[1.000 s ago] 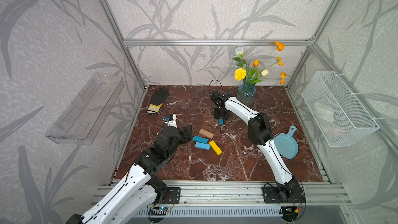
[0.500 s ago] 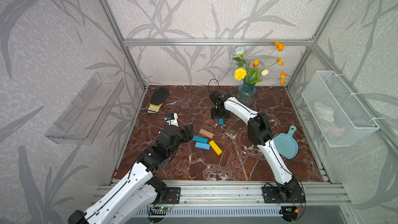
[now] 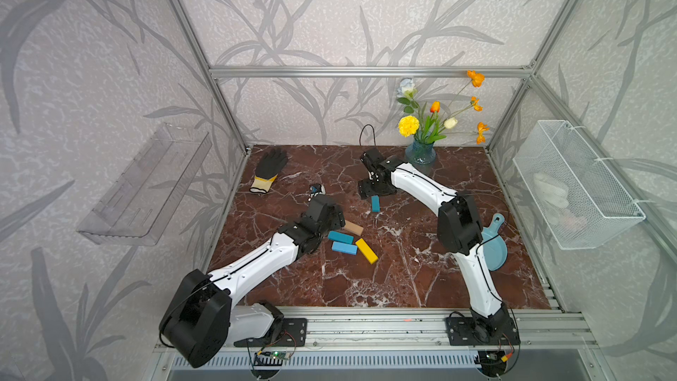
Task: Assemble a giraffe with building blocks
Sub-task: Assemble the building block at the center of the board, then adjust the building block at the center of the board.
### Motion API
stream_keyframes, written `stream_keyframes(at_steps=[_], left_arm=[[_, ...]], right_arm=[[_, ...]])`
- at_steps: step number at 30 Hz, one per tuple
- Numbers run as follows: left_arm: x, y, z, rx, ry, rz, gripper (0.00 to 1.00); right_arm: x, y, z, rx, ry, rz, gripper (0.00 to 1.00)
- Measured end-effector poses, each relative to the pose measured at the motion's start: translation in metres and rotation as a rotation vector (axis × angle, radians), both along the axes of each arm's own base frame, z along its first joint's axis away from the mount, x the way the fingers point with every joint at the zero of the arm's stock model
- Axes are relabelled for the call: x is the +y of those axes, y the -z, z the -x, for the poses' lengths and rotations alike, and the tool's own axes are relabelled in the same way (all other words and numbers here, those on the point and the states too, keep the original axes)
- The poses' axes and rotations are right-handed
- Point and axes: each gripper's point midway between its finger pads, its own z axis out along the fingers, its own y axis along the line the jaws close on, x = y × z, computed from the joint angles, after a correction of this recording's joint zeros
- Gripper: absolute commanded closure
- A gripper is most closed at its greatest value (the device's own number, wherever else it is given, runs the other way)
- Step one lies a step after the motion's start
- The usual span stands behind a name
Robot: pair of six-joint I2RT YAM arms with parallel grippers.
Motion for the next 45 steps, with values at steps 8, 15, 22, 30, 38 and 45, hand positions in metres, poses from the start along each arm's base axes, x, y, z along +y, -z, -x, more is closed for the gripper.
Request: stream_keyframes(at_steps=[8,15,22,30,38,45], left_arm=[[0.000,-0.006,-0.004,-0.027,-0.006,0.002,0.24],[-0.001,-0.006,-0.003,-0.024,-0.001,0.008,0.24],[-0.004,-0.005,-0.002,-0.018,0.011,0.017,0.25],[-0.005,-0.005,-0.002,-0.016,0.016,0.021,0.25],[-0.006,-0.008,-0.001,-0.020,0.025,0.032,0.25],[-0.007,-0.009,-0.001,-0.022,0.027,0.036,0.25]], right_arm=[[0.012,0.015,-0.044,-0.076,0.034,0.051,0.11],[0.006,0.051,-0.056,-0.048,0.103,0.104,0.12],[-0.007,0.058,-0.058,-0.027,0.156,0.111,0.14],[-0.009,0.063,-0.058,-0.002,0.190,0.077,0.26],[-0.007,0.068,-0.055,0.027,0.206,0.049,0.33],[-0.006,0.068,-0.055,0.033,0.216,0.037,0.36]])
